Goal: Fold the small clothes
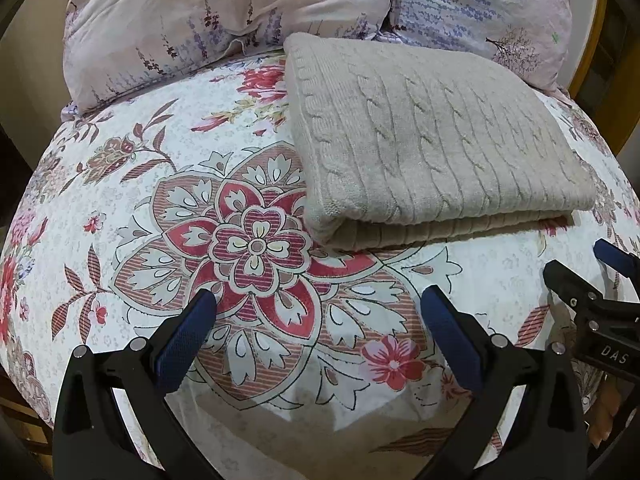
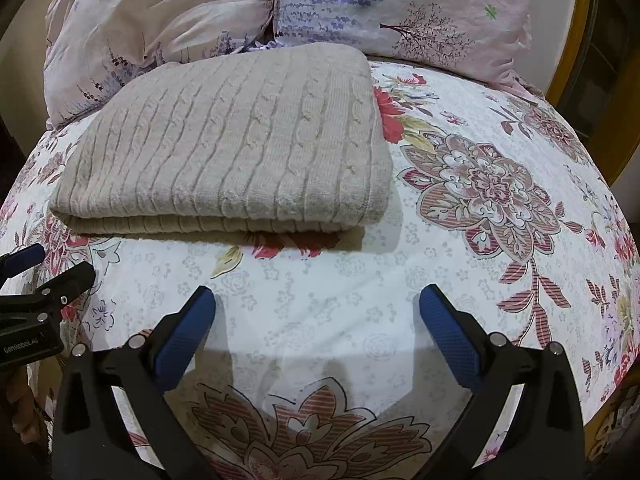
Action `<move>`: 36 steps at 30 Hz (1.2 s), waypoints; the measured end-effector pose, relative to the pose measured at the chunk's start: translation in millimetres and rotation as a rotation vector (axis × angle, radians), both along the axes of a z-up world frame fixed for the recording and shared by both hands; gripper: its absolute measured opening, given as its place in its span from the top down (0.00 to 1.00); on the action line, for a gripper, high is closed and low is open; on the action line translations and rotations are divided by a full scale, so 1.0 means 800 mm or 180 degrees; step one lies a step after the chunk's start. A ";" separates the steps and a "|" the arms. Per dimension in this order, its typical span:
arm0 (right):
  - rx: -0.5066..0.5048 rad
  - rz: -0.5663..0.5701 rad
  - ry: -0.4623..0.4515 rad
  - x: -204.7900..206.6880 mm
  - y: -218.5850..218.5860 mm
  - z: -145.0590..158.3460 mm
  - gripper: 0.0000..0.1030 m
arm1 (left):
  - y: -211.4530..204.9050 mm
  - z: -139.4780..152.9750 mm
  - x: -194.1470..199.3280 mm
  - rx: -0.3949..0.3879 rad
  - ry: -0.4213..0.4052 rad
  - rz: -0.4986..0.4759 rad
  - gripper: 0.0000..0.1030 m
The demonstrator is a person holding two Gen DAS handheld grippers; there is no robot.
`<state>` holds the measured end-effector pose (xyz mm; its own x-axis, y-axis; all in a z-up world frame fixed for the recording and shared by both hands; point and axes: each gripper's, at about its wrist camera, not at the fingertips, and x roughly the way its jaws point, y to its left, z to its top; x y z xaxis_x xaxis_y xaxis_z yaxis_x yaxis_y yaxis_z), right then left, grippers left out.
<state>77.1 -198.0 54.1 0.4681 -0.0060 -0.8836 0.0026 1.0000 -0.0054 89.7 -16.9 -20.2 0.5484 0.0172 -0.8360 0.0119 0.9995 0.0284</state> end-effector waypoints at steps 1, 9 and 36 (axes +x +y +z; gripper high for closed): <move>0.0001 0.0003 0.0003 0.000 0.000 0.000 0.02 | 0.000 0.000 0.000 -0.0002 0.0011 0.0002 0.01; 0.0001 -0.0001 0.0009 -0.001 0.000 -0.001 0.02 | 0.001 -0.001 0.001 -0.0002 0.0038 0.0004 0.01; 0.0003 0.0020 0.0015 0.001 -0.002 -0.001 0.02 | 0.002 -0.001 0.003 -0.0001 0.0064 0.0001 0.01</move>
